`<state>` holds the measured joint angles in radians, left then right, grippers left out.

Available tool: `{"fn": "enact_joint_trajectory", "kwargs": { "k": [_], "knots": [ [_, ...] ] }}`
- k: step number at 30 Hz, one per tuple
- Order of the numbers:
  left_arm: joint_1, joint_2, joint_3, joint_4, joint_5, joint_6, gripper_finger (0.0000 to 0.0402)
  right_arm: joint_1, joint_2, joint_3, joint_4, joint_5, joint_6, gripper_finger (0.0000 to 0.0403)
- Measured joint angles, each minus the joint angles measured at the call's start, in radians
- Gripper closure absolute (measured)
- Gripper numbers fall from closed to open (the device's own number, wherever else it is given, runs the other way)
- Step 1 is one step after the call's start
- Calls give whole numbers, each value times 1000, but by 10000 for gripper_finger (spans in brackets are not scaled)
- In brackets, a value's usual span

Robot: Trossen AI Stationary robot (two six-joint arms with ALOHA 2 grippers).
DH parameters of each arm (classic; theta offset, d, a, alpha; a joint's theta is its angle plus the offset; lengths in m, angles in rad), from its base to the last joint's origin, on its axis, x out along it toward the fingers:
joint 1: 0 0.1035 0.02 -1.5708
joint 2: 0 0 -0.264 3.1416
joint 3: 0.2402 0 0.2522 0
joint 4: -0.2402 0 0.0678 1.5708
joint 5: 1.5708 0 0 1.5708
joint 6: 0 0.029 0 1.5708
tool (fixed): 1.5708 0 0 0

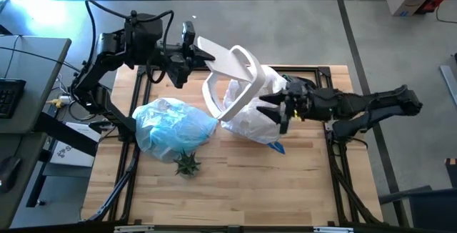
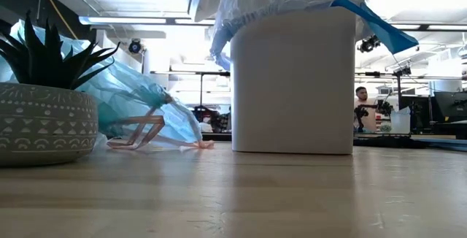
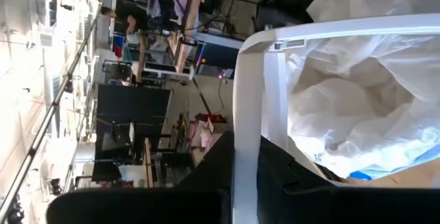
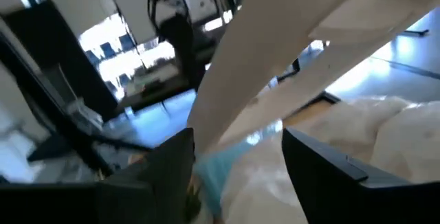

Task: Place trash/remove bag and relplace
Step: Close the trash bin using the trash bin lid

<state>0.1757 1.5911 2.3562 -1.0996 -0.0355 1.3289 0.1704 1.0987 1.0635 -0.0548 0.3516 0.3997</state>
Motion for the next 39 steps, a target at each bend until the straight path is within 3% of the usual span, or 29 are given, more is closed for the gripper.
{"fn": "enact_joint_trajectory", "kwargs": {
  "k": [7, 12, 18, 23, 27, 34, 39],
  "knots": [
    [-15, -4, 0, -20, 0, -8, 395, 242, -1, 155, -376, 211, 81, 235],
    [-13, -4, 0, -33, -1, -16, 395, 457, -1, 205, -639, 393, 334, 261],
    [-13, -4, 0, -32, 0, -29, 395, 636, 56, 197, -952, 466, 758, 275],
    [-12, 1, 0, -30, -2, -69, 395, 660, 197, 196, -1326, 471, 1146, 275],
    [-13, 7, -1, -20, -19, -69, 395, 646, 306, 195, -1520, 463, 1328, 275],
    [-13, 7, -1, -22, -6, 6, 395, 578, 338, 70, -1516, 482, 1403, 275],
    [-13, 7, -1, -42, -6, 7, 395, 546, 298, -63, -1513, 615, 1558, 275]
  ]
}}
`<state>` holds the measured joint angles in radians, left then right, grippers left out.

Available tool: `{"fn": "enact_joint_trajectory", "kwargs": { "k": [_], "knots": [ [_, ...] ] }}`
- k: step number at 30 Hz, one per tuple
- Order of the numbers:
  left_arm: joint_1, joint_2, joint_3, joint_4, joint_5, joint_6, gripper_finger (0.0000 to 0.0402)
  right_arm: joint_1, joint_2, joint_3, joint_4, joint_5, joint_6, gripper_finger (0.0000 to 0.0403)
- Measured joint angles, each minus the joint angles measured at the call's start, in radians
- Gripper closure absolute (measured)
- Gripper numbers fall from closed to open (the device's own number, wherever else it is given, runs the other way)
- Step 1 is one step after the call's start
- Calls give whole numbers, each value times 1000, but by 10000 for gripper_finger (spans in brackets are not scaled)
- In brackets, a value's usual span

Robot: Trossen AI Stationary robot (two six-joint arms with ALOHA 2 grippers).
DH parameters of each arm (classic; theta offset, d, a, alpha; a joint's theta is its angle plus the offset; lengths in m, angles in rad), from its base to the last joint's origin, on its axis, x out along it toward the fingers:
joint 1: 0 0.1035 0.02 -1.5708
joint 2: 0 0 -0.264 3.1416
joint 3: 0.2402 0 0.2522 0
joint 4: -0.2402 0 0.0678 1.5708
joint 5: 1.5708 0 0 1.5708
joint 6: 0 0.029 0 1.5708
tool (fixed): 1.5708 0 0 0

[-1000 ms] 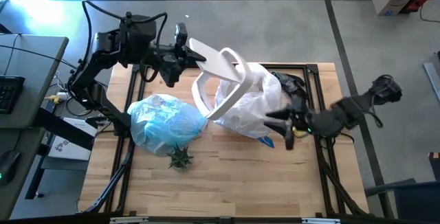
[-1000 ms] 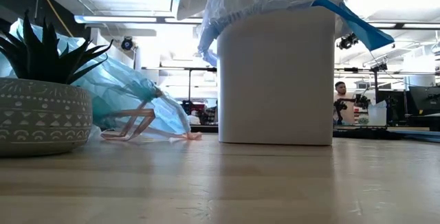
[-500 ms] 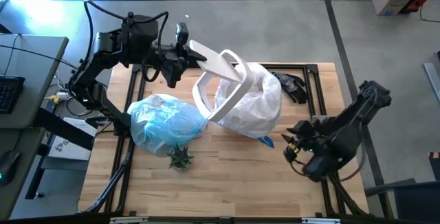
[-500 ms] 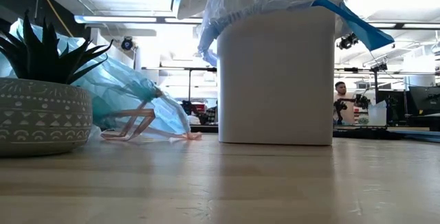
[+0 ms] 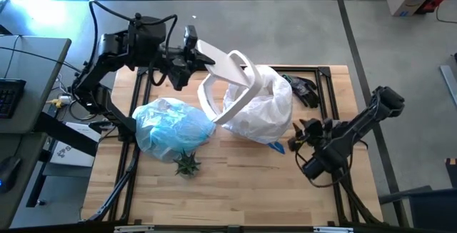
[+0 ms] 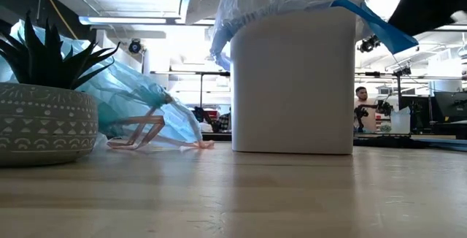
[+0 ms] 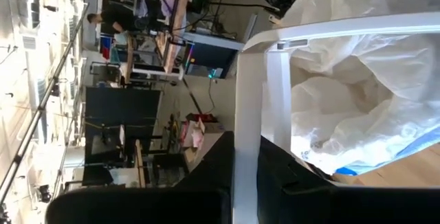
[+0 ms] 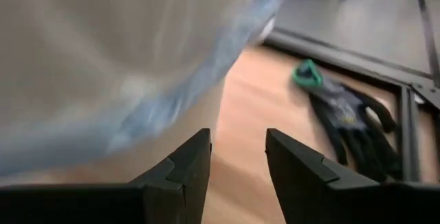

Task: Place trash/remove bag and relplace
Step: Close the trash bin using the trash bin lid

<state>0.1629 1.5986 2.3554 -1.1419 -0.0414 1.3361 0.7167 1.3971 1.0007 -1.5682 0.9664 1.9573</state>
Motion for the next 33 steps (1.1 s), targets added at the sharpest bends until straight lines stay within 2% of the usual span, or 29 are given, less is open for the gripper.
{"fn": "enact_joint_trajectory", "kwargs": {
  "k": [7, 11, 17, 22, 28, 33],
  "knots": [
    [-18, 0, 0, 0, -23, 0, 395, -13, -153, -189, 20, 283, 271, 275],
    [-26, 0, 0, 1, -27, 1, 395, -24, -313, -303, 175, 370, 247, 275],
    [-27, 0, 0, 0, -45, 2, 394, -13, -499, -435, 424, 451, 80, 275],
    [-27, 0, 0, -4, -48, 3, 396, -1, -563, -485, 670, 464, -143, 275],
    [-28, 0, 0, -7, -48, 3, 396, -18, -568, -488, 883, 435, -368, 275],
    [-27, 0, 0, -20, -38, 2, 396, -99, -568, -488, 1070, 344, -601, 275]
  ]
}}
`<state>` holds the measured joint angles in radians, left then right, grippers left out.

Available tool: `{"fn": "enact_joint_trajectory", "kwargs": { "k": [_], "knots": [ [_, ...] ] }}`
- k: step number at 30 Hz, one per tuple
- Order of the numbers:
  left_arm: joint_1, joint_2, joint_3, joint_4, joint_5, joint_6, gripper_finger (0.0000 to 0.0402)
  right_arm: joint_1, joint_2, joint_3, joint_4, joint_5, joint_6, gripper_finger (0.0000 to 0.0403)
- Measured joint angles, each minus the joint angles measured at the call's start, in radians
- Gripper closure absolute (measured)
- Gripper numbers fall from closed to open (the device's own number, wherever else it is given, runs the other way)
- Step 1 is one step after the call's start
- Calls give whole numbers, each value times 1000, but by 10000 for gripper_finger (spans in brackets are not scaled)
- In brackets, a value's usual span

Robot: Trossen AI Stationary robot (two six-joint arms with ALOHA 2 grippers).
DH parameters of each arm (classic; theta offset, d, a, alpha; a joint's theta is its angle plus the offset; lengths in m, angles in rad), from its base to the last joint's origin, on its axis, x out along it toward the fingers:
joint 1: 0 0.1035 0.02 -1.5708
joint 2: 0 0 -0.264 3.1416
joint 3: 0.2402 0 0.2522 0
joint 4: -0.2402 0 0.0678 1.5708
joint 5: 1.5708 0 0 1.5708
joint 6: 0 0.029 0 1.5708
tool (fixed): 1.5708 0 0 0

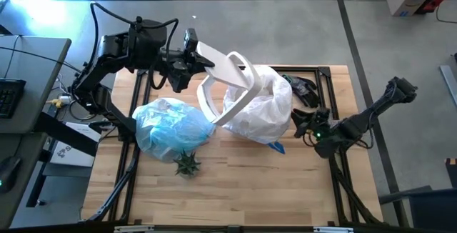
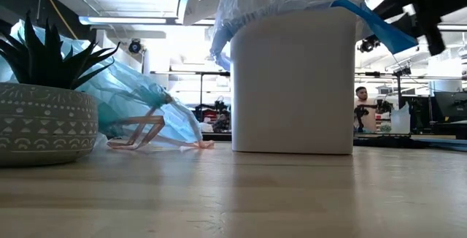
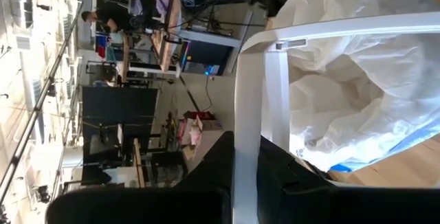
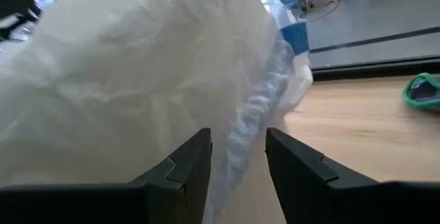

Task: Place trash/remove bag and relplace
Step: Close the trash bin using the trash bin lid

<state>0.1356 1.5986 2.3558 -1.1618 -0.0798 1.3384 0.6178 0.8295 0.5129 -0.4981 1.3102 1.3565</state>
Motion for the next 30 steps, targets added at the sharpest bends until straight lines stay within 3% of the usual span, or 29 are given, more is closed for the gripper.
{"fn": "enact_joint_trajectory", "kwargs": {
  "k": [6, 14, 23, 30],
  "knots": [
    [0, 0, 0, 0, 16, -1, 396, -201, 0, 0, 218, -176, -315, 275],
    [0, 0, 0, -7, -5, 0, 396, -533, 0, 0, 531, -578, -719, 275],
    [0, 0, 0, -50, -50, 16, 396, -850, 13, 0, 582, -991, -812, 275],
    [0, 0, 0, -58, -19, 15, 396, -1030, 135, 1, 763, -1331, -816, 275]
  ]
}}
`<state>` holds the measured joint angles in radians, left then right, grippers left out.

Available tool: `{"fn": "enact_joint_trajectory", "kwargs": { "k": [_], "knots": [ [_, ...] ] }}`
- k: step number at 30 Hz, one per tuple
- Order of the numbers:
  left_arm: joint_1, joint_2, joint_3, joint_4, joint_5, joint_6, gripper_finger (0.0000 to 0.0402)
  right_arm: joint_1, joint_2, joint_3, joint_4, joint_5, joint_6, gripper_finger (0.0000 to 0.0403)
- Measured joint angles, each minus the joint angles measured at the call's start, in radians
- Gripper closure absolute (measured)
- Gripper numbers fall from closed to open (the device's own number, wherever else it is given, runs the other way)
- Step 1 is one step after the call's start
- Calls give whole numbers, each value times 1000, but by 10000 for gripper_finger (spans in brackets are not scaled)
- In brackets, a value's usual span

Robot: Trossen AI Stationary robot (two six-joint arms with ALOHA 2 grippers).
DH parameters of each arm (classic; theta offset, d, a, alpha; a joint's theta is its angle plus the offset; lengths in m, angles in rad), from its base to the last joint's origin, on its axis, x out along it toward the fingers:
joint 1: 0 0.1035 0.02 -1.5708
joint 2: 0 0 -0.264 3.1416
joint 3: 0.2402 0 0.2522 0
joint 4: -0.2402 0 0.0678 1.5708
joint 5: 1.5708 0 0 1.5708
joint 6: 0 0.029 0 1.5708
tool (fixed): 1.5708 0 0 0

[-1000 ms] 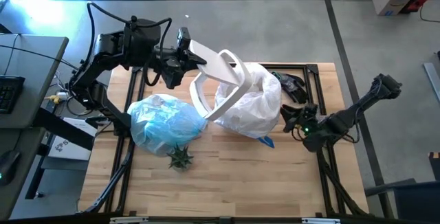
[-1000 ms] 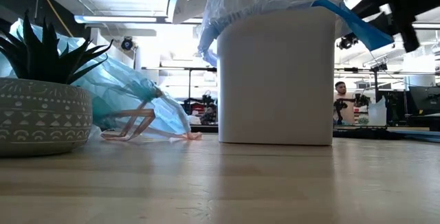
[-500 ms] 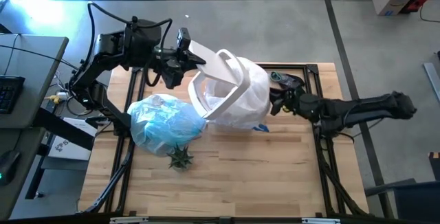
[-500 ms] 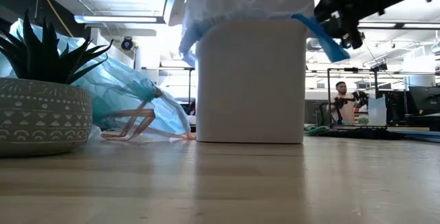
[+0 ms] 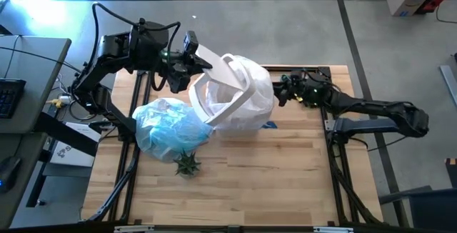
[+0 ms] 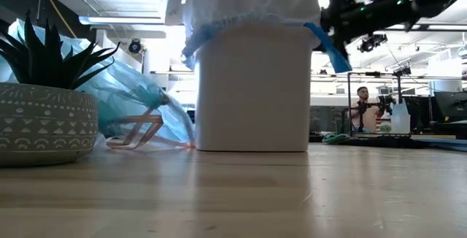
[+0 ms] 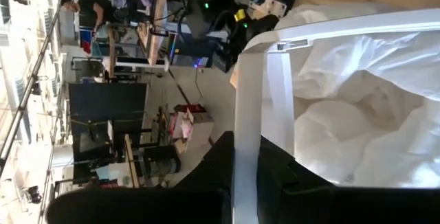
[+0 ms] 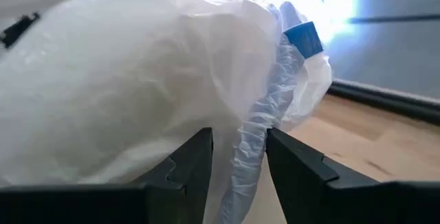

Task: Place trash/remove bag and relplace
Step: Close the trash bin using the trash bin lid

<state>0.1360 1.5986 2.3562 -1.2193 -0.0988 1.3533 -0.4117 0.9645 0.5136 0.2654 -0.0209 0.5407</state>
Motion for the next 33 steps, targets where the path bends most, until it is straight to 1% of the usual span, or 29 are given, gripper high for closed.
{"fn": "enact_joint_trajectory", "kwargs": {
  "k": [3, 7, 13, 19, 21, 28, 33],
  "knots": [
    [0, 0, 0, -16, -2, 3, 396, -32, 84, 0, 79, -93, 0, 275],
    [0, 0, 0, -40, -6, 5, 396, -49, 202, 1, 180, -148, 5, 275],
    [-1, 6, 1, -36, -3, 32, 396, -54, 351, 1, 368, -196, 44, 275],
    [0, 44, 1, -24, -2, 57, 396, -51, 457, 2, 507, -219, 88, 275],
    [0, 60, 1, -24, -2, 62, 396, -44, 481, 4, 529, -219, 89, 275],
    [0, 104, 1, -17, -15, 91, 396, 1, 547, 70, 524, -227, 71, 275],
    [-8, 111, 1, -38, 1, 80, 396, 14, 554, 90, 518, -215, 53, 275]
  ]
}}
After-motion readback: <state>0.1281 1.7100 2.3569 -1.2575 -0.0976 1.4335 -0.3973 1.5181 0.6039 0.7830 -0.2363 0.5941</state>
